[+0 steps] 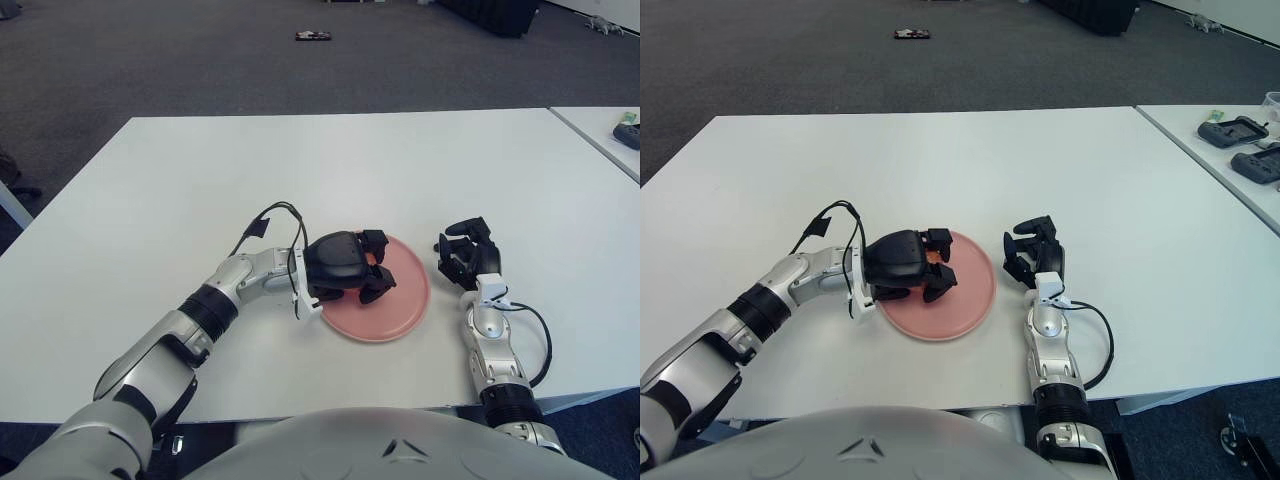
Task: Put the apple into the plate.
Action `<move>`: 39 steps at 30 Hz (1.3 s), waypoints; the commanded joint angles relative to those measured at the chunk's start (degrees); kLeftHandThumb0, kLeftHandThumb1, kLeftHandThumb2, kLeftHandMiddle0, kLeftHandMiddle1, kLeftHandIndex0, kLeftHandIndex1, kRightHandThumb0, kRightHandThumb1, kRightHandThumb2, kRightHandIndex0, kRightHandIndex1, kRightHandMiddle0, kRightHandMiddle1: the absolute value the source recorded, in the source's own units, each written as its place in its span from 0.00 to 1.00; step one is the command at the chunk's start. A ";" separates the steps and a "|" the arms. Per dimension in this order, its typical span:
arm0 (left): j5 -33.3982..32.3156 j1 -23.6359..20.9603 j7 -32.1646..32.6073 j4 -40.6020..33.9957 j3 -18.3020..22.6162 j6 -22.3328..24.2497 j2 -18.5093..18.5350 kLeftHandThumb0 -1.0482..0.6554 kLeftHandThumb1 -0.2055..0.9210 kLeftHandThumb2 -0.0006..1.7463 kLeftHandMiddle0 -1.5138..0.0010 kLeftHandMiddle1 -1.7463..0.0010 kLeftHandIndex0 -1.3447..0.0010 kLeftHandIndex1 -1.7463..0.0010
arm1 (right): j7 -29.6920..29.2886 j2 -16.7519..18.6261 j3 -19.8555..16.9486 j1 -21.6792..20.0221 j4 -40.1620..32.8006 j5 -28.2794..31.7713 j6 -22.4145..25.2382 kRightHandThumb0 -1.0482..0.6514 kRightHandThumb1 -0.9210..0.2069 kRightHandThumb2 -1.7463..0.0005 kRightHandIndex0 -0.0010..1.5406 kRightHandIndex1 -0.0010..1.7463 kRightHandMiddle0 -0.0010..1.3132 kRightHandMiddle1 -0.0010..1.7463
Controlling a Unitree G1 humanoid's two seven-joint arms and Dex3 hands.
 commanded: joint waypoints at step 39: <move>-18.58 3.45 -17.35 4.99 -0.46 2.46 0.57 0.00 1.00 0.50 1.00 1.00 1.00 0.97 | -0.58 0.26 0.02 0.92 -0.31 -0.29 3.10 0.40 0.14 0.57 0.40 0.73 0.22 1.00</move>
